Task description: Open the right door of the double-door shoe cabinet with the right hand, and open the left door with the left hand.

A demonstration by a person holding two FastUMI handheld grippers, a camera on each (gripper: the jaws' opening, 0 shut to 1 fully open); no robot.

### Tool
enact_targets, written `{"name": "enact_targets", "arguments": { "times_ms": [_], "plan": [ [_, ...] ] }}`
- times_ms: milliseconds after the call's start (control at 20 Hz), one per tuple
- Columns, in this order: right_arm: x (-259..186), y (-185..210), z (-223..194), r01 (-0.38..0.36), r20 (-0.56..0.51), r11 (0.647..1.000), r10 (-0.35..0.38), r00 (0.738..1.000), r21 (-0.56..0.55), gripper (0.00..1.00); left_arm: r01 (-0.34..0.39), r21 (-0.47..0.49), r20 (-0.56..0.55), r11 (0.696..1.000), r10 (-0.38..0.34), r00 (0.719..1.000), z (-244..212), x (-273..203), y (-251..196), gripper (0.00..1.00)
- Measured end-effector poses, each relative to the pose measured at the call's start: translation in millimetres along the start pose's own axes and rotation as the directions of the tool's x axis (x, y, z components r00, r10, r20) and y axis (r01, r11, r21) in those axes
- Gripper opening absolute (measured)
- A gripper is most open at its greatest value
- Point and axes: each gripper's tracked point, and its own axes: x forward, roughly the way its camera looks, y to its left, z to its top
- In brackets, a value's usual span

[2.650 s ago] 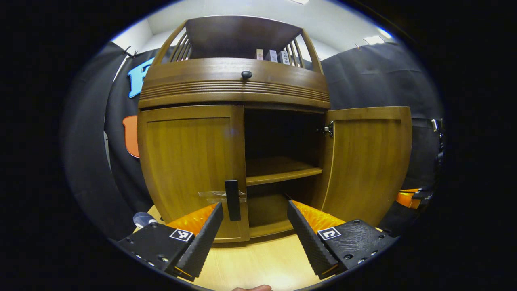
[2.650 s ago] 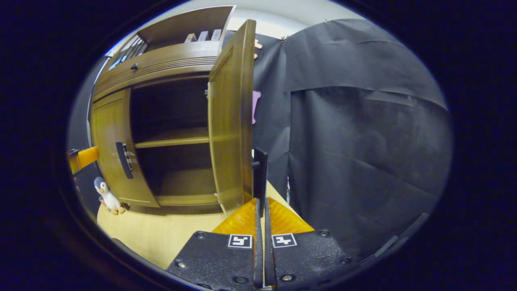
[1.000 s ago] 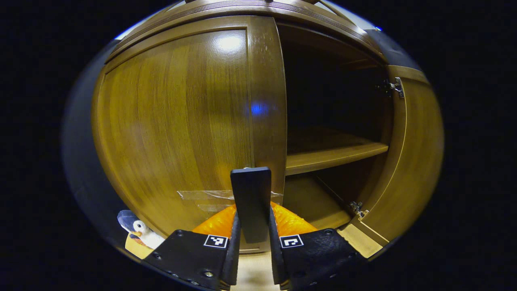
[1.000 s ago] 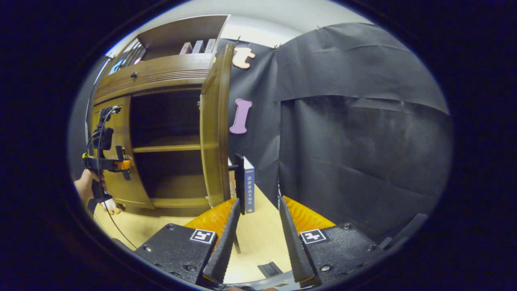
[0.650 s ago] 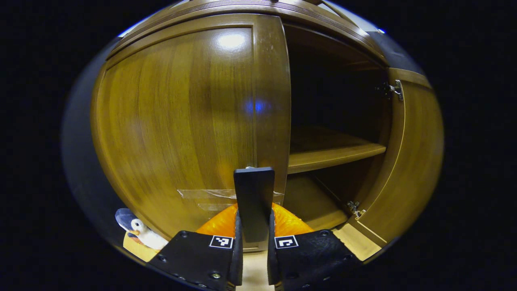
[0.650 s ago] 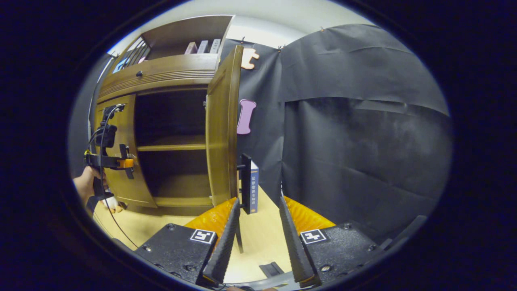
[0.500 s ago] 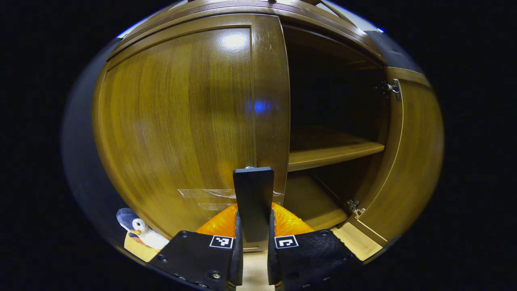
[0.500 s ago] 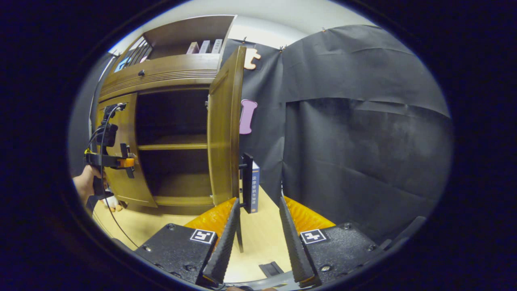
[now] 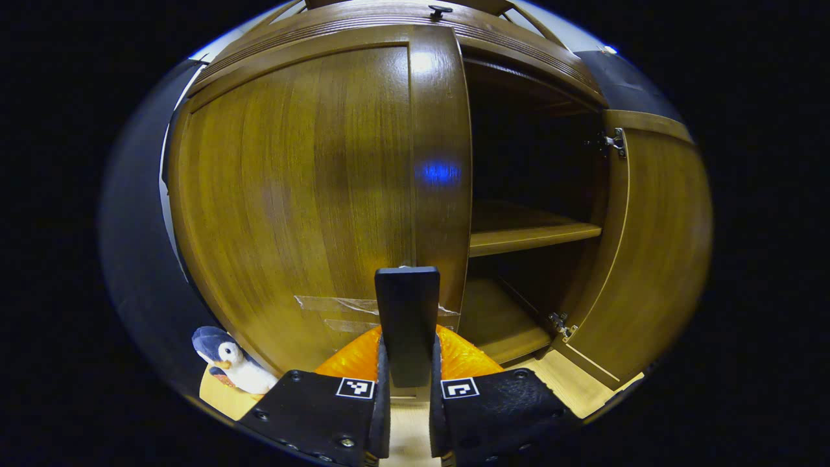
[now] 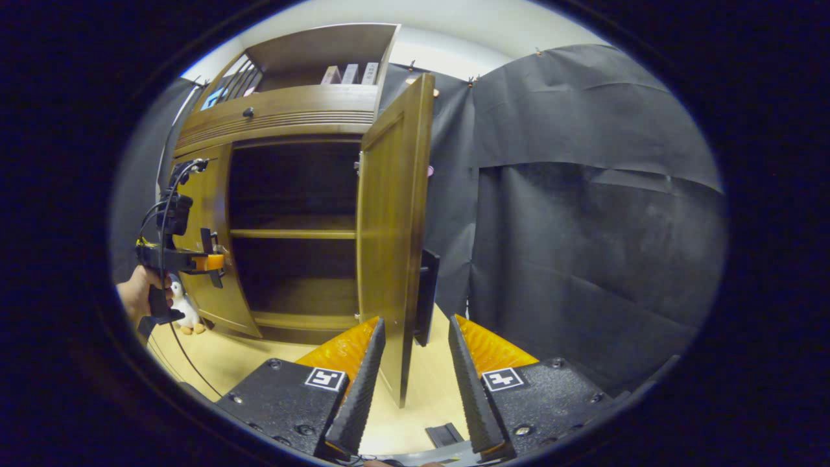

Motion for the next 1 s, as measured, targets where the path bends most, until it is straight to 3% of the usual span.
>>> {"name": "enact_targets", "arguments": {
  "times_ms": [50, 100, 150, 200, 300, 350, 650, 1000],
  "plan": [
    [3, 4, 2, -0.008, 0.005, 1.000, 0.008, 1.000, -0.012, 0.63, 0.002, -0.004, -0.001, 1.000, -0.002, 1.000, -2, -5, 1, 0.31],
    [5, 7, 3, -0.015, 0.010, 1.000, 0.015, 1.000, -0.022, 0.65, 0.002, -0.004, 0.001, 1.000, -0.002, 1.000, -3, -9, 0, 0.23],
    [7, 10, 3, -0.025, 0.013, 0.999, 0.025, 1.000, -0.029, 0.65, 0.003, -0.001, 0.003, 1.000, -0.003, 1.000, -3, -13, 1, 0.32],
    [9, 14, 3, -0.034, 0.014, 0.999, 0.034, 0.999, -0.033, 0.65, 0.006, 0.003, 0.004, 1.000, -0.006, 1.000, -5, -17, 1, 0.32],
    [12, 21, 5, -0.057, 0.016, 0.998, 0.058, 0.998, -0.036, 0.65, 0.014, 0.000, 0.002, 1.000, -0.014, 1.000, -7, -25, 0, 0.31],
    [13, 25, 6, -0.067, 0.019, 0.997, 0.068, 0.998, -0.039, 0.65, 0.016, -0.001, 0.001, 1.000, -0.016, 1.000, -8, -28, -1, 0.23],
    [21, 53, 9, -0.146, 0.021, 0.987, 0.147, 0.989, -0.062, 0.63, -0.021, 0.000, 0.019, 1.000, 0.021, 1.000, -13, -54, 10, 0.23],
    [36, 94, 15, -0.254, 0.019, 0.960, 0.257, 0.966, -0.115, 0.67, -0.047, -0.084, 0.011, 0.995, 0.048, 0.999, -22, -67, 30, 0.22]
  ]
}}
